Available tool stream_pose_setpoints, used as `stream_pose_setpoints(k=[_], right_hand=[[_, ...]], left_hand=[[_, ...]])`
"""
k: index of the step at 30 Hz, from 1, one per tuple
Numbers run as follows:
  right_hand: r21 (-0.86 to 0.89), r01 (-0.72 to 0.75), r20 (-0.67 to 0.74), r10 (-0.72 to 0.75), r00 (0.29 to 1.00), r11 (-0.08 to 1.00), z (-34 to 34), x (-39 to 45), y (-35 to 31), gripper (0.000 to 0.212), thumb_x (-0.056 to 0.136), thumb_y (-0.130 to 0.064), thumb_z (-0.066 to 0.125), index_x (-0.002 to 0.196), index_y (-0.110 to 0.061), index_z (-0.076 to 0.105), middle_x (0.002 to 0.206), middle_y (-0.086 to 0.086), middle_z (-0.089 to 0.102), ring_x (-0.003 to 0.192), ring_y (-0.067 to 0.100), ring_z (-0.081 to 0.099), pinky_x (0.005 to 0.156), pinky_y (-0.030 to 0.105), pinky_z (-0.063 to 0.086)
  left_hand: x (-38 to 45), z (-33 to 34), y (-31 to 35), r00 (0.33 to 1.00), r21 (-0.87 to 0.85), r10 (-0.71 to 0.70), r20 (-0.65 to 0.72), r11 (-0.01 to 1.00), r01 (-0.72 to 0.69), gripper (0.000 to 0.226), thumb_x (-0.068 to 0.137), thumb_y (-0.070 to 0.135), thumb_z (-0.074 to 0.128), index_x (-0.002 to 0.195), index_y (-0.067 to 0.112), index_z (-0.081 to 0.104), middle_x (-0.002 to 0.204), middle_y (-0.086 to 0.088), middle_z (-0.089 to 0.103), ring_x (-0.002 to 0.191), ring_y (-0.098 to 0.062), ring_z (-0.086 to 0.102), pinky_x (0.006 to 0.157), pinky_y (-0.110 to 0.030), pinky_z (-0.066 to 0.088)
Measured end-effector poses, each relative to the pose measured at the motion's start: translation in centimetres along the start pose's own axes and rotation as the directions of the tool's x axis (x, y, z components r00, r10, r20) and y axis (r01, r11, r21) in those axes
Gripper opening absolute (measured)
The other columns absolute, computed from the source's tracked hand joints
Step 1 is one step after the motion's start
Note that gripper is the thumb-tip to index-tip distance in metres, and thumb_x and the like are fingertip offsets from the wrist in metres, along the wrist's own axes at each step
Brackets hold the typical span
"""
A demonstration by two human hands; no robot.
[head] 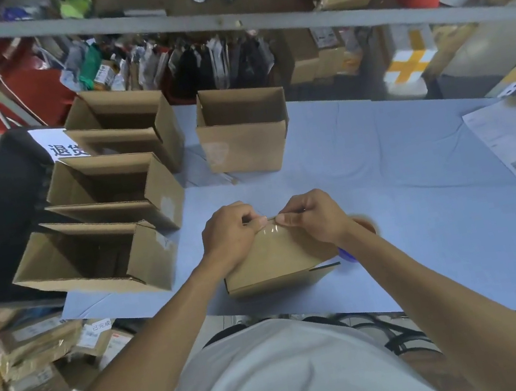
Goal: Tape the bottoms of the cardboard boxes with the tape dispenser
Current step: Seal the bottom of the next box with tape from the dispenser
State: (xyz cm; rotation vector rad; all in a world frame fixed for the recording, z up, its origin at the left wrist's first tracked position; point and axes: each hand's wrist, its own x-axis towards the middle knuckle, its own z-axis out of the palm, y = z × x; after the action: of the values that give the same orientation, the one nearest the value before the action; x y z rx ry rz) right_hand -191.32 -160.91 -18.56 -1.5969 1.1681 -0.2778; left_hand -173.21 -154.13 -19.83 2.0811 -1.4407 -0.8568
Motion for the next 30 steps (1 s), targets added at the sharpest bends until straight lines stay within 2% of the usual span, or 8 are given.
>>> stream_pose_setpoints(k=[6,11,16,18,21,25,27,30], right_hand=[[0.057,-0.009,-0.050,0.012,0.999,0.998,-0.1,0.1,0.3,0.011,0.084,-0.023,0.077,0.078,-0.013,0.075,0.078,0.002,0.073,0.064,0.001,0.060,0.060,0.009,0.044],[0.029,0.014,-0.062,-0.012,0.998,0.999,0.2,0.3,0.6,0.015,0.083,-0.021,0.077,0.073,-0.012,0.072,0.071,-0.007,0.071,0.062,-0.002,0.060,0.059,0.008,0.043],[-0.011,0.065,-0.099,-0.066,0.993,0.998,-0.4,0.7,0.2,0.011,0.083,-0.021,0.077,0.073,-0.019,0.073,0.072,-0.014,0.071,0.066,-0.001,0.060,0.064,0.013,0.045],[-0.020,0.102,-0.109,-0.103,0.989,0.995,-0.8,1.1,-0.4,0.011,0.083,-0.022,0.077,0.074,-0.025,0.073,0.074,-0.017,0.071,0.067,-0.003,0.060,0.064,0.012,0.045],[-0.140,0.178,-0.155,-0.199,0.968,0.974,-1.5,2.1,-1.1,0.020,0.084,-0.022,0.075,0.074,-0.039,0.070,0.079,-0.030,0.066,0.080,-0.006,0.059,0.068,0.007,0.041],[-0.288,0.091,-0.164,-0.143,0.976,0.953,-1.8,2.7,-0.8,0.014,0.089,-0.031,0.069,0.101,-0.025,0.073,0.104,-0.011,0.070,0.102,0.010,0.056,0.085,0.023,0.042],[-0.252,0.040,-0.211,-0.096,0.973,0.967,-1.6,2.9,-0.5,0.021,0.090,-0.033,0.068,0.105,-0.020,0.072,0.108,-0.004,0.071,0.103,0.014,0.059,0.088,0.029,0.045],[-0.189,0.016,-0.227,-0.060,0.972,0.982,-1.7,3.1,-0.4,0.020,0.088,-0.037,0.070,0.101,-0.022,0.072,0.104,-0.006,0.072,0.100,0.011,0.063,0.083,0.025,0.047]], left_hand=[[0.3,-0.5,-0.4,0.999,-0.140,0.037,0.001,0.990,-0.036,0.021,0.081,0.030,0.071,0.064,0.034,0.060,0.074,0.022,0.063,0.073,0.002,0.057,0.065,-0.023,0.042],[0.0,-0.1,-0.3,0.996,-0.060,0.058,-0.063,0.996,-0.062,0.031,0.082,0.029,0.071,0.059,0.031,0.050,0.069,0.016,0.057,0.069,-0.004,0.053,0.064,-0.029,0.041],[0.8,-1.2,0.0,0.989,-0.041,0.137,0.051,0.990,-0.135,0.013,0.076,0.040,0.066,0.075,0.027,0.064,0.079,0.010,0.061,0.080,-0.012,0.058,0.076,-0.038,0.050],[1.3,-1.5,0.3,0.987,-0.057,0.158,-0.009,0.986,-0.159,0.015,0.074,0.038,0.065,0.071,0.023,0.064,0.078,0.009,0.062,0.078,-0.013,0.059,0.073,-0.041,0.049],[2.5,-1.4,0.9,0.980,-0.016,0.162,-0.119,0.986,-0.165,0.017,0.078,0.030,0.069,0.068,0.019,0.060,0.074,0.008,0.060,0.073,-0.014,0.056,0.066,-0.038,0.047],[3.8,-1.3,1.4,0.975,0.115,0.203,-0.086,0.974,-0.193,0.011,0.086,0.033,0.064,0.084,0.022,0.065,0.088,0.009,0.059,0.090,-0.019,0.056,0.070,-0.032,0.042],[3.8,-1.0,1.6,0.947,0.255,0.318,0.035,0.914,-0.316,0.039,0.082,0.050,0.062,0.110,0.023,0.065,0.108,0.004,0.060,0.105,-0.021,0.052,0.085,-0.034,0.040],[2.9,-0.5,2.0,0.879,0.414,0.419,0.228,0.776,-0.477,0.099,0.062,0.082,0.052,0.138,0.019,0.044,0.129,0.003,0.051,0.120,-0.022,0.046,0.098,-0.037,0.033]])
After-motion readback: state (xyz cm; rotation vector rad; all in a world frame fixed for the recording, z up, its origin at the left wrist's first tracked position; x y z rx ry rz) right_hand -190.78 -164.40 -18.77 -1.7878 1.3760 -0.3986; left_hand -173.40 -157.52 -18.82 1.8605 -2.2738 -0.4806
